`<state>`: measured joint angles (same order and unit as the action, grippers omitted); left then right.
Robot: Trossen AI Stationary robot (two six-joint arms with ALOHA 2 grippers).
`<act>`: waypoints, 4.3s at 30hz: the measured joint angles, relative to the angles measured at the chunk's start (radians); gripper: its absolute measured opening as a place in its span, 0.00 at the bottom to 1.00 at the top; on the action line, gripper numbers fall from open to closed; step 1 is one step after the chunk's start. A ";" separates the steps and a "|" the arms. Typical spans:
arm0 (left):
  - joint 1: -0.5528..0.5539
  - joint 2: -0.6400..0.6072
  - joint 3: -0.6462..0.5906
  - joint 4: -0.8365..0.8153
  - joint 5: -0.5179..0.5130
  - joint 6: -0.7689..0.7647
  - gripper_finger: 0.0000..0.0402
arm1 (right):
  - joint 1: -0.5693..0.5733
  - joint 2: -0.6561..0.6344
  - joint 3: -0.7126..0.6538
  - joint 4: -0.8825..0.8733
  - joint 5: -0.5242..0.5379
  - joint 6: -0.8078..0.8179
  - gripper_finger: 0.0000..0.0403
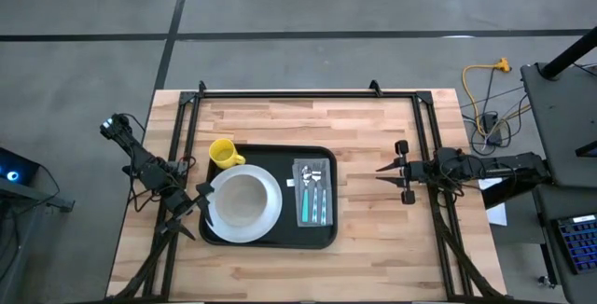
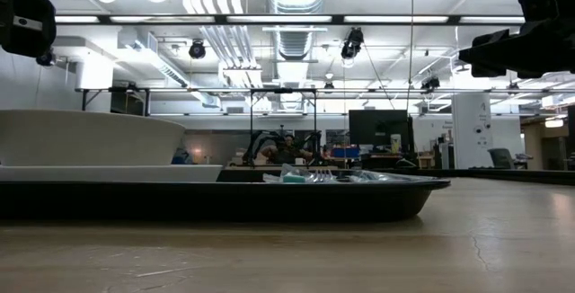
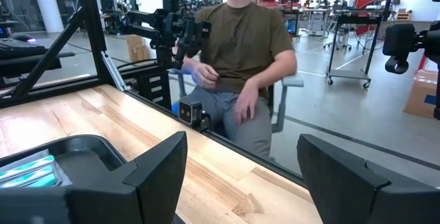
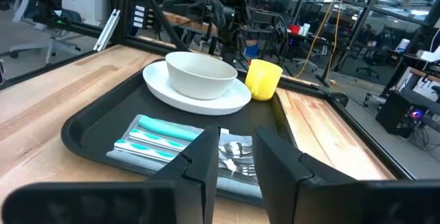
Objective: Set up tray
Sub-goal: Return to Home Position
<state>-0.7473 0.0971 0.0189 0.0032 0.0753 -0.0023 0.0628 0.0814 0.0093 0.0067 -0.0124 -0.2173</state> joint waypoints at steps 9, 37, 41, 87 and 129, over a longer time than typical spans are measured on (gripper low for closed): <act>0.000 0.000 0.000 0.000 0.000 0.000 0.63 | 0.000 0.000 0.000 0.000 0.000 0.000 0.17; 0.000 0.000 0.000 0.000 0.000 0.000 0.63 | 0.000 0.000 0.000 0.000 -0.001 0.000 0.17; 0.000 0.000 0.000 0.000 0.000 0.000 0.63 | 0.000 0.000 0.000 0.000 -0.001 0.000 0.19; 0.000 0.000 0.000 0.000 0.000 0.000 0.63 | 0.000 0.000 0.000 0.000 -0.001 0.000 0.17; 0.000 0.000 0.000 0.000 0.000 0.000 0.63 | 0.000 0.000 0.000 0.000 -0.001 0.000 0.20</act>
<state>-0.7471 0.0967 0.0193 0.0032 0.0753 -0.0021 0.0628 0.0814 0.0097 0.0063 -0.0135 -0.2173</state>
